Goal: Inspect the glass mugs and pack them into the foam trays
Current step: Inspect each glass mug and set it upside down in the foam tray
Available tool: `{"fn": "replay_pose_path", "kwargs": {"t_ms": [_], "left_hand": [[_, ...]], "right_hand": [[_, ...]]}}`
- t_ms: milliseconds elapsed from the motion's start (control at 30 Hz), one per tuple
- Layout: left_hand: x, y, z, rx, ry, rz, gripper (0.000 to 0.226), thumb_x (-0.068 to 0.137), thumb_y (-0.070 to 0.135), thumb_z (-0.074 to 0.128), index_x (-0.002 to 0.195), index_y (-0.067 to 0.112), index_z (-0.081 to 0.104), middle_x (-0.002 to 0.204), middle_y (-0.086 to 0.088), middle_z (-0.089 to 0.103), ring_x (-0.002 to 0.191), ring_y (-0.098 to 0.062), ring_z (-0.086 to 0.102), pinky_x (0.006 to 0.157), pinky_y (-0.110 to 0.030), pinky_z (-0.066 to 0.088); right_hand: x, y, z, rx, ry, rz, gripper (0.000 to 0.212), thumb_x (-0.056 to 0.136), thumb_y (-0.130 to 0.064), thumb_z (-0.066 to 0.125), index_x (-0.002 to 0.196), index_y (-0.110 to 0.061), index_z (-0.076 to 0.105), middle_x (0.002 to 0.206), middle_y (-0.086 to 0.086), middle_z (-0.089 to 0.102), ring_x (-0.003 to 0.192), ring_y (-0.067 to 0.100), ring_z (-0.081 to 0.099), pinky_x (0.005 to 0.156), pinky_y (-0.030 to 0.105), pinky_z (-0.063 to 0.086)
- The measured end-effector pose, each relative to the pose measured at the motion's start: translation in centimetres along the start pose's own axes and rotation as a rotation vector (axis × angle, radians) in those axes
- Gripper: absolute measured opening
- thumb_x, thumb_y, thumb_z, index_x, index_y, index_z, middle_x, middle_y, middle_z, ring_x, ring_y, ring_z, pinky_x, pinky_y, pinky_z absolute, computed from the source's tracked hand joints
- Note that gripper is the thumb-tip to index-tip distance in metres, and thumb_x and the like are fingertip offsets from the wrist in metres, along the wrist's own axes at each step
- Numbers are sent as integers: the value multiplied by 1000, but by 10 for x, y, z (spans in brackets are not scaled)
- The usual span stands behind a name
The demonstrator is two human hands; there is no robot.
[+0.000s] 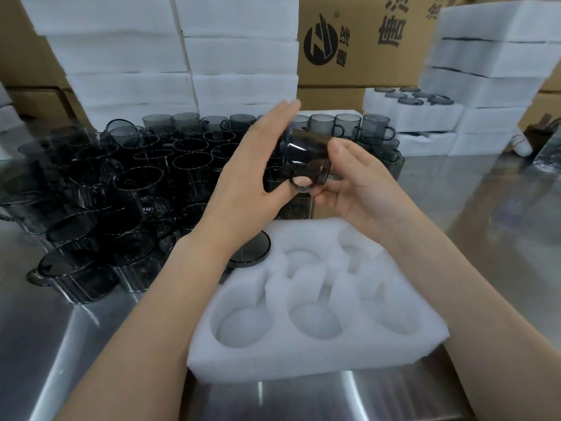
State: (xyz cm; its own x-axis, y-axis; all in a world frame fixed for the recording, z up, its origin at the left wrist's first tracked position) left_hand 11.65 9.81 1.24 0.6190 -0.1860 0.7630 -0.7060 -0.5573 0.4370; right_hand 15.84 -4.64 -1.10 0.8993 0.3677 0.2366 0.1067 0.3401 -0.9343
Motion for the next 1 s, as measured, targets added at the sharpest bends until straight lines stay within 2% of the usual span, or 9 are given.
{"fn": "replay_pose_path", "kwargs": {"t_ms": [67,133,200,333,467,533,733,867,1000], "left_hand": [[1,2,2,86,-22,50,65,85,10,71,144,14,43,148,-3,45,138,-12,40,115,-23,30],[2,1,2,126,-23,51,62,84,7,74,140,6,48,142,-8,50,133,-8,41,113,-16,28],[1,0,4,148,-56,38,65,82,6,74,141,6,48,141,-8,51,131,-8,42,112,-14,28],[1,2,7,152,-138,43,63,81,5,75,138,11,51,139,-2,53,130,-15,47,112,-25,33],[2,3,8,147,-146,37,60,82,9,76,137,14,51,137,4,54,126,-10,48,108,-15,30],[2,1,7,102,-134,5,61,83,11,76,138,14,50,136,6,54,124,-7,48,108,-17,33],[1,-6,5,-24,-108,-113,60,84,24,70,139,20,47,130,12,57,122,-6,53,105,-18,37],[-1,-8,3,-70,-78,-163,58,84,27,65,139,24,47,127,13,59,117,-10,56,105,-28,42],[-1,-5,4,-11,-92,-105,61,82,28,70,139,18,50,127,6,61,116,-9,56,104,-28,42]], "right_hand": [[0,-2,0,-8,31,-27,41,76,-31,68,111,-12,60,87,8,66,57,18,61,51,23,50],[-1,-4,-1,-60,64,-71,43,73,-27,76,109,-11,60,87,6,66,56,19,60,50,24,50],[-3,-7,-1,-146,93,-115,40,71,-23,81,103,-12,58,81,-1,68,56,21,60,48,26,49],[-6,-10,-3,-270,159,-136,37,72,-33,78,88,-16,50,68,-5,67,46,19,58,39,27,45],[-5,-10,-6,-224,195,-119,32,83,-39,72,78,-19,48,65,2,65,37,20,56,33,21,38],[-4,-8,-6,-142,181,-97,28,91,-36,64,75,-19,48,64,4,64,37,19,57,32,19,37],[-4,-10,1,118,13,-52,7,94,-15,53,99,-11,56,68,3,68,45,11,62,40,18,48],[-6,-11,7,143,-69,-53,32,81,-5,67,110,-9,53,78,1,69,54,10,65,49,18,52],[-6,-12,5,-70,32,-109,41,73,-13,77,102,-13,49,78,1,68,44,13,57,39,21,44]]}}
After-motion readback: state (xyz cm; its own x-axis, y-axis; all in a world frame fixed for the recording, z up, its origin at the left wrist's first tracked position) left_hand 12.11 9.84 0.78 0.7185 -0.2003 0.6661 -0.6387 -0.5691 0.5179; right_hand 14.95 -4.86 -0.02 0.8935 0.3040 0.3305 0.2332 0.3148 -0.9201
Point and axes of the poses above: each hand's wrist, its own x-axis towards the middle knuckle, its own z-axis out of the palm, y = z × x, the point moved 6 cm from there along x, towards the middle knuckle
